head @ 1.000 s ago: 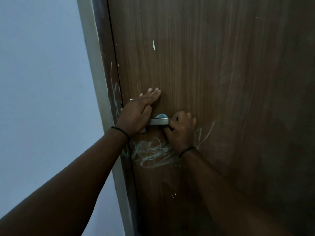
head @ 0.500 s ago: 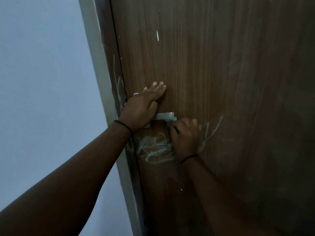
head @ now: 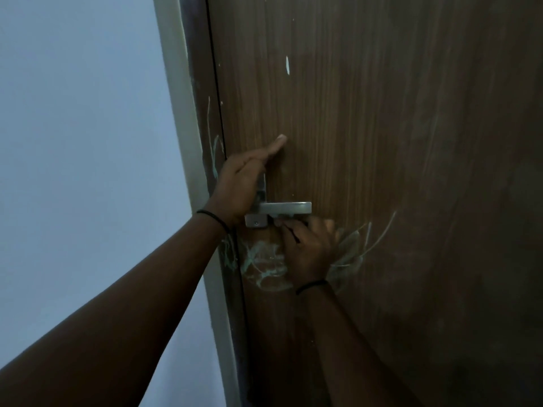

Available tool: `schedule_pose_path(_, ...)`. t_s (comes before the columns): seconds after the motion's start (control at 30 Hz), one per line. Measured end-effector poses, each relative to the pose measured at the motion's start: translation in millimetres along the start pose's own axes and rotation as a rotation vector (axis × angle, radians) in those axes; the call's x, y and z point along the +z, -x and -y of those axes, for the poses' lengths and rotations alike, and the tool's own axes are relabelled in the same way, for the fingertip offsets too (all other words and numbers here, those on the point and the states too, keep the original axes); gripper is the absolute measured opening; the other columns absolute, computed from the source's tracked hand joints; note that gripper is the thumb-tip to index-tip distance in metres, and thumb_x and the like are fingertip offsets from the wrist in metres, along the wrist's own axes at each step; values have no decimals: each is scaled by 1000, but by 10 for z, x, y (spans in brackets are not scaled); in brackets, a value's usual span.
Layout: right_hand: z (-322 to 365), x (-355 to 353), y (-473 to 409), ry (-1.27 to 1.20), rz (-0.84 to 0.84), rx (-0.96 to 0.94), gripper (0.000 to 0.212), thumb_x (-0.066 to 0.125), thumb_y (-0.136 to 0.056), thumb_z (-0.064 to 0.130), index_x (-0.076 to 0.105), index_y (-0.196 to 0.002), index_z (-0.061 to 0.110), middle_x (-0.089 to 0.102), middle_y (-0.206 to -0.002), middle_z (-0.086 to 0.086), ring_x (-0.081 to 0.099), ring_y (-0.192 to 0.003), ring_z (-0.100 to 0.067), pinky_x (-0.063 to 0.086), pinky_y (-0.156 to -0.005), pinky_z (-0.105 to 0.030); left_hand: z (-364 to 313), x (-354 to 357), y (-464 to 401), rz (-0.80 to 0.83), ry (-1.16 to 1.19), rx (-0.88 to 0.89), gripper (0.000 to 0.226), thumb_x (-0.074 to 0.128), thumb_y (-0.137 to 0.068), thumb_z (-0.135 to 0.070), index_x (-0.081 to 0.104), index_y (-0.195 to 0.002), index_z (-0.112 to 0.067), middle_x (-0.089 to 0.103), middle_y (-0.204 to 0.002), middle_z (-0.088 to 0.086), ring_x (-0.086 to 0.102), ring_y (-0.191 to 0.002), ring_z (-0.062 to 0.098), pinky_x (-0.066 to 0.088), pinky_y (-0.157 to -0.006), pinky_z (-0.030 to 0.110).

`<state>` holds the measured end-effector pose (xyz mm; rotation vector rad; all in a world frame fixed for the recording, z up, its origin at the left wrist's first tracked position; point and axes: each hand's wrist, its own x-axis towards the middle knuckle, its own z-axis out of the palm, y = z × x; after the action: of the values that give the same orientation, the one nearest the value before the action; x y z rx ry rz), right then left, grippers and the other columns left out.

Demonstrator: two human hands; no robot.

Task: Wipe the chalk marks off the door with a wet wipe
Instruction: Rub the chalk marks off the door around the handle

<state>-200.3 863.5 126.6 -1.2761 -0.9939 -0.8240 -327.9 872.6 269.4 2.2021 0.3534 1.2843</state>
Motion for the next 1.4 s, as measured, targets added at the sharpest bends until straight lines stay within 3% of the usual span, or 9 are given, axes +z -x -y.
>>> schedule_pose_path(0.13,230,79,-168,-38,-85,222,5,68,-77,13,73,-75,12,64,-79,-7,55,-75,-32,48,-69,-46,3,17,-24,3,7,-22,40,25,-104,-5,47,-137,-4,48,-145,8,42,-137,13,34,-113,24)
schedule_pose_path(0.33,122,111,155,99,74,-89,34,77,-78,12,73,-109,26,65,-95,-11,55,-80,-27,44,-73,-37,75,8,-16,-1,-5,-4,41,27,-103,-2,50,-136,-4,48,-146,5,41,-136,7,31,-115,26)
schedule_pose_path(0.6,76,144,-200,132,-124,39,15,63,-83,17,74,-92,21,62,-84,-2,48,-80,-25,39,-69,-40,125,17,-22,3,-7,16,42,27,-102,1,48,-137,-4,47,-146,6,40,-138,9,30,-117,32)
schedule_pose_path(0.8,96,194,-102,127,-89,-57,7,75,-76,21,71,-71,19,63,-79,-5,50,-78,-26,38,-71,-39,134,9,-26,6,-22,23,42,27,-102,1,49,-137,-4,48,-145,5,40,-137,9,30,-118,35)
schedule_pose_path(1.0,125,212,-151,73,-138,157,4,74,-76,23,71,-75,20,62,-85,-2,50,-83,-24,38,-74,-42,118,23,-10,-3,-27,26,41,27,-102,0,48,-137,-4,47,-146,6,39,-138,9,29,-118,35)
schedule_pose_path(1.13,128,205,18,78,-54,31,8,80,-74,20,73,-73,22,60,-78,-5,52,-78,-27,40,-74,-43,107,-4,-26,27,-38,28,41,27,-103,-1,48,-138,-5,46,-146,1,40,-136,5,30,-116,26)
schedule_pose_path(1.2,10,93,1,101,-57,12,7,77,-75,21,72,-71,25,59,-79,-2,50,-78,-25,35,-75,-36,112,-24,-25,-29,-43,35,40,29,-103,-2,51,-136,-7,50,-142,1,48,-127,1,39,-107,17)
schedule_pose_path(1.3,-156,-87,-162,61,-99,37,5,73,-77,18,72,-73,21,61,-85,0,51,-80,-25,38,-74,-38,198,-70,20,-331,-174,61,36,43,-98,-4,59,-129,-12,62,-123,-8,59,-88,-7,49,-79,7)
schedule_pose_path(1.4,-238,-200,-501,37,-51,-129,12,72,-81,19,76,-92,23,64,-91,0,50,-81,-21,37,-73,-32,284,-78,103,-490,-351,77,35,50,-93,-8,63,-126,-13,62,-110,-13,58,-83,-11,47,-77,3)
